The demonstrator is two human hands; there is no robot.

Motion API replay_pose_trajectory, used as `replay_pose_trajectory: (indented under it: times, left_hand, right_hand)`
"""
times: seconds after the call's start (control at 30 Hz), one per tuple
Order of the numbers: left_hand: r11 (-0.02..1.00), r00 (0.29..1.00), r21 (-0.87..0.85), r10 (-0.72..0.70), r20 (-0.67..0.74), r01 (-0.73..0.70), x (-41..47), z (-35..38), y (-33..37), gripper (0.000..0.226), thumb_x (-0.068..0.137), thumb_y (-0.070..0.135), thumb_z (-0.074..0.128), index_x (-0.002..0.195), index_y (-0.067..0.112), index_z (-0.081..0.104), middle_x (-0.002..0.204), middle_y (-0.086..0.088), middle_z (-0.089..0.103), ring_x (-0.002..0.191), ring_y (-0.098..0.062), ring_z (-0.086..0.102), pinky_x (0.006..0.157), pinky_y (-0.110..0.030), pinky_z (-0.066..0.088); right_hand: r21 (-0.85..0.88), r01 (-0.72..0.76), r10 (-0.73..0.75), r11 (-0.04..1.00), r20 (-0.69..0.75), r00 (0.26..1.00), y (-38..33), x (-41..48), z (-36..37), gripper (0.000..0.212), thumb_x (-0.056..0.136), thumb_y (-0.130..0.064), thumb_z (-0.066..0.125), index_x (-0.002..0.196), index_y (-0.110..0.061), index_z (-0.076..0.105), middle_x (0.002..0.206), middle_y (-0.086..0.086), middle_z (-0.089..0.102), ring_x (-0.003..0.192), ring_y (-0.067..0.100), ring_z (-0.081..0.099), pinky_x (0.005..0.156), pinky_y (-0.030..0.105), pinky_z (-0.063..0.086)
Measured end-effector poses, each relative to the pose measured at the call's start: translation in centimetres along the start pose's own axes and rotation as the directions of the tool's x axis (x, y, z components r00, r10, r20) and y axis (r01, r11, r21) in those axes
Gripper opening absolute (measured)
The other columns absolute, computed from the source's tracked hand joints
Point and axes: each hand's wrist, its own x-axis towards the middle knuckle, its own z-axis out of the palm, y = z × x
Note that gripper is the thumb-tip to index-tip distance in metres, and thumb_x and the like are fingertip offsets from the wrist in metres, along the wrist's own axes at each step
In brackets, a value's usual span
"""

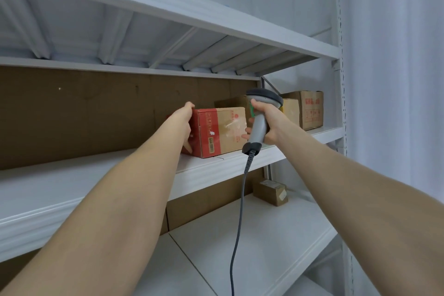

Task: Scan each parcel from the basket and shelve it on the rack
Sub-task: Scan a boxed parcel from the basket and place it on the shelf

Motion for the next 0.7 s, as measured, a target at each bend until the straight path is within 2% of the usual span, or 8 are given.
replay_pose_trajectory:
  times: [0.07,0.1,0.17,0.23,0.3,0.33,0.5,0.7]
  left_hand:
    - [0.975,0.981,0.143,0.180,-0.067,-0.169,0.1,0.2,0.2,0.082,0.080,0.064,0.057,0.145,0.019,0.034,0.136,-0.015,0.048,0.120,-0.039,0.048,0.097,-0.054,0.039]
    - [0.918,0.952,0.295,0.298,-0.072,-0.265,-0.1,0.3,0.2,0.097,0.076,0.068,0.060,0.152,0.025,0.018,0.149,-0.016,0.031,0.132,-0.039,0.036,0.099,-0.054,0.037]
    - [0.692,0.890,0.611,0.454,0.043,-0.383,-0.8,0.8,0.2,0.109,0.070,0.068,0.068,0.153,0.031,0.009,0.157,-0.017,0.010,0.141,-0.038,0.022,0.104,-0.053,0.035]
    - [0.466,0.851,0.782,0.503,0.151,-0.415,-1.1,1.4,0.2,0.105,0.069,0.057,0.076,0.152,0.032,0.017,0.154,-0.017,0.014,0.136,-0.039,0.031,0.091,-0.048,0.045]
    - [0.332,0.816,0.855,0.554,0.166,-0.399,-1.4,1.9,0.2,0.090,0.070,0.044,0.080,0.146,0.029,0.034,0.143,-0.014,0.033,0.121,-0.034,0.048,0.068,-0.036,0.049]
    - [0.287,0.794,0.877,0.587,0.158,-0.387,-1.4,2.2,0.1,0.082,0.072,0.040,0.080,0.142,0.026,0.040,0.138,-0.012,0.039,0.116,-0.032,0.051,0.066,-0.034,0.048]
    - [0.132,0.725,0.938,0.672,0.153,-0.320,-0.6,4.3,-0.6,0.068,0.085,0.013,0.070,0.143,0.028,0.038,0.133,-0.015,0.040,0.113,-0.034,0.052,0.062,-0.033,0.044]
    - [0.025,0.665,0.941,0.714,0.219,-0.337,1.1,6.1,-1.4,0.049,0.089,0.002,0.055,0.132,0.019,0.042,0.124,-0.018,0.039,0.103,-0.035,0.053,0.061,-0.035,0.041]
  right_hand:
    - [0.001,0.001,-0.001,1.000,0.003,1.000,0.2,0.2,0.0,0.050,0.086,-0.039,0.069,0.125,-0.018,0.047,0.114,0.011,0.063,0.102,0.028,0.062,0.094,0.045,0.052]
    - [0.002,0.002,-0.002,1.000,0.001,1.000,0.3,0.2,-0.1,0.050,0.086,-0.039,0.069,0.126,-0.018,0.047,0.116,0.012,0.063,0.104,0.029,0.062,0.095,0.045,0.052]
    - [0.008,0.005,-0.005,1.000,0.001,1.000,0.4,0.2,-0.2,0.051,0.086,-0.039,0.069,0.127,-0.018,0.046,0.121,0.012,0.062,0.108,0.029,0.061,0.096,0.046,0.051]
    - [0.002,0.013,-0.013,1.000,0.000,1.000,0.5,0.1,-0.4,0.049,0.087,-0.038,0.067,0.127,-0.018,0.047,0.121,0.010,0.062,0.106,0.027,0.062,0.096,0.045,0.051]
    - [-0.001,0.020,-0.020,1.000,-0.012,1.000,0.4,0.0,-0.6,0.050,0.087,-0.038,0.068,0.128,-0.018,0.046,0.122,0.011,0.062,0.107,0.028,0.062,0.097,0.046,0.051]
    - [-0.003,0.020,-0.020,1.000,-0.023,1.000,0.4,0.0,-0.8,0.053,0.087,-0.038,0.068,0.130,-0.018,0.045,0.125,0.012,0.061,0.110,0.029,0.061,0.097,0.048,0.051]
    - [0.026,0.010,-0.009,1.000,-0.036,0.999,0.4,0.2,-2.1,0.054,0.087,-0.036,0.069,0.132,-0.019,0.044,0.125,0.011,0.060,0.111,0.031,0.060,0.096,0.051,0.050]
    - [0.052,0.003,-0.002,0.999,-0.018,1.000,0.9,1.0,-3.4,0.042,0.089,-0.032,0.067,0.126,-0.018,0.051,0.117,0.009,0.067,0.105,0.029,0.065,0.092,0.050,0.053]
